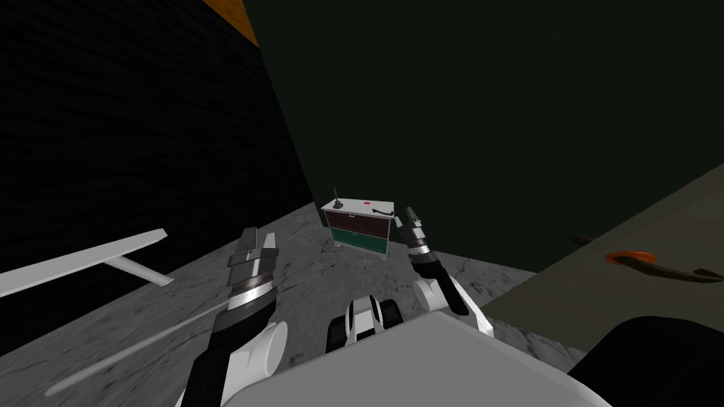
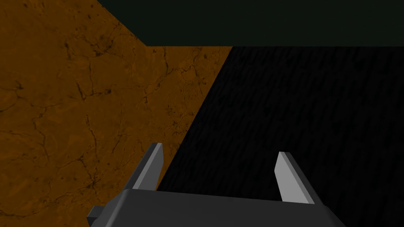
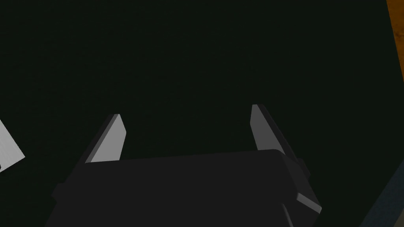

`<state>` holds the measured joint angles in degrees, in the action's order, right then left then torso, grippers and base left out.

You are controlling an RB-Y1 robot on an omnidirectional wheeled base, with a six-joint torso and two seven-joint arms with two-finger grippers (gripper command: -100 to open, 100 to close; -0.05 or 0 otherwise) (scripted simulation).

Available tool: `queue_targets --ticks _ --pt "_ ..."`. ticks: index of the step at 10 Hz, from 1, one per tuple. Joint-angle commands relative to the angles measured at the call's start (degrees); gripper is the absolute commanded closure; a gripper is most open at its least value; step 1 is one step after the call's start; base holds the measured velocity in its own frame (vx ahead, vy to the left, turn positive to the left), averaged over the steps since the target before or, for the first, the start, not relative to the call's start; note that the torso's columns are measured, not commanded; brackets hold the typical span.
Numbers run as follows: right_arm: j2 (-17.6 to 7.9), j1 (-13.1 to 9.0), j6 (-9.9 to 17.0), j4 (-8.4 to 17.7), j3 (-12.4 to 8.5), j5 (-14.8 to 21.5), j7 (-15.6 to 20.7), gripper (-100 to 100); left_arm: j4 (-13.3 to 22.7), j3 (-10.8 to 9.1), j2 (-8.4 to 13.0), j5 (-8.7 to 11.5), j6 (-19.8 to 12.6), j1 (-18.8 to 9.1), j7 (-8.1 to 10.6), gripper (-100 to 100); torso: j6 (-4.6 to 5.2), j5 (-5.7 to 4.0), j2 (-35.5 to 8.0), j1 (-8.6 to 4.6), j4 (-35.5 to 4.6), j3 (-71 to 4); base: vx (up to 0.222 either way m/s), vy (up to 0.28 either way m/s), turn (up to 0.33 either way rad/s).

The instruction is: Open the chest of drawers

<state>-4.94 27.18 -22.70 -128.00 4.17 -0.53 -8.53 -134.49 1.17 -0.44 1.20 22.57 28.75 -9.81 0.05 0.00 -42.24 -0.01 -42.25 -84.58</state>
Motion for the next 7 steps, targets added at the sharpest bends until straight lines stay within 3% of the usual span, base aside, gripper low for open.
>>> queue_targets --ticks 1,4,5,6,7 --pt "-1.3 0.0 3.0 1.5 0.1 0.7 -0.4 -100 0.0 0.01 0.0 0.0 0.0 0.0 0.0 0 -0.07 0.0 0.0 0.01 0.0 0.0 0.036 0.009 0.133" --pt "-3.0 0.2 7.7 5.4 0.5 2.6 -1.0 -100 0.0 0.0 0.0 0.0 0.0 0.0 0.0 0 -0.01 0.0 -0.1 0.0 0.0 0.0 0.04 0.011 0.259" --pt "-3.0 0.2 8.5 5.4 0.5 2.6 -1.0 -100 0.0 0.01 0.0 0.0 0.0 0.0 0.0 0 -0.07 0.0 0.0 0.02 0.0 0.0 0.042 0.006 0.195" --pt "-3.7 0.3 10.4 7.6 0.8 3.7 -1.3 -100 0.0 0.0 0.0 0.0 0.0 0.0 0.0 0 -0.02 0.0 0.0 0.01 0.0 0.0 0.057 0.015 0.42" --pt "-3.7 0.3 11.8 7.6 0.8 3.7 -1.3 -100 0.0 0.01 0.0 0.0 0.0 0.0 0.0 0 -0.09 0.01 0.0 0.05 0.0 0.0 0.049 0.01 0.225"
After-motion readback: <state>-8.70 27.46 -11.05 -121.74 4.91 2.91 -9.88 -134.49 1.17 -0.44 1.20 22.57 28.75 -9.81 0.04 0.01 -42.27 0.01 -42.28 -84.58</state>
